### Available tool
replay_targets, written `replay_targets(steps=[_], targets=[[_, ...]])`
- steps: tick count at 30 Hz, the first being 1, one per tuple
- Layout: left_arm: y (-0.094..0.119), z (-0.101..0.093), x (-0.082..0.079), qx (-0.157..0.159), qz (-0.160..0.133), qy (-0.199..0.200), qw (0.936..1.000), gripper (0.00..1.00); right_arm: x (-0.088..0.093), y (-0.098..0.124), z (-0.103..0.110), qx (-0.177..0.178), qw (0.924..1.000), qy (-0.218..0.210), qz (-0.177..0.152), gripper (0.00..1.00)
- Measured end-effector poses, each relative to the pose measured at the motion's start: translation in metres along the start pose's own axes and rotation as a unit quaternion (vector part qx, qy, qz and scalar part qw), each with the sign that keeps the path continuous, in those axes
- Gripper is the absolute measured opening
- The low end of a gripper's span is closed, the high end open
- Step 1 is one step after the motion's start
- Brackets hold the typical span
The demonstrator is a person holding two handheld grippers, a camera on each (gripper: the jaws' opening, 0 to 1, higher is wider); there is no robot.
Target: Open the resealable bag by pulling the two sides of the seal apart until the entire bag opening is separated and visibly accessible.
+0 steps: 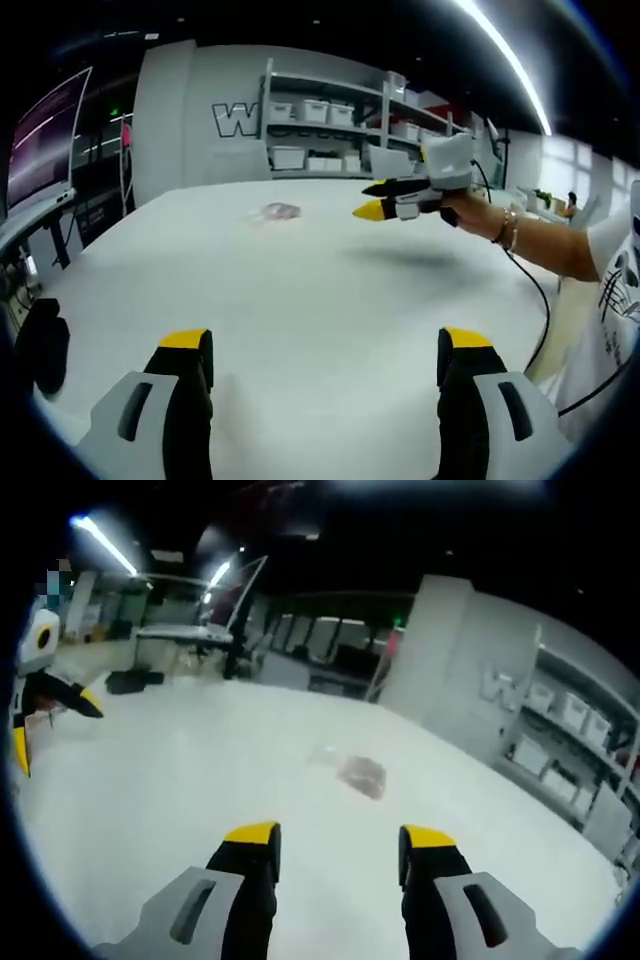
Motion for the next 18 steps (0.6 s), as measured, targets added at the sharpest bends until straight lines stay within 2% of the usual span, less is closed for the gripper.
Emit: replay_targets(steps=[18], targets=[[0.001, -0.002, -0.005, 0.0, -0.002, -0.006, 1.0, 0.92, 0.002, -0.018, -0.001, 0.003, 0.9992, 0.038, 0.005, 0.42]])
Point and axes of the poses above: the point that each gripper's makers call its tool centre point, and the gripper's own axes: y roughly backward along the fingers, z roughly to its left, x roughly out of its underside, the point moved 3 cm from there along y, roughly backward along the fingers, and after that the axes turned 9 degrees about y, right-handed, at the moved point
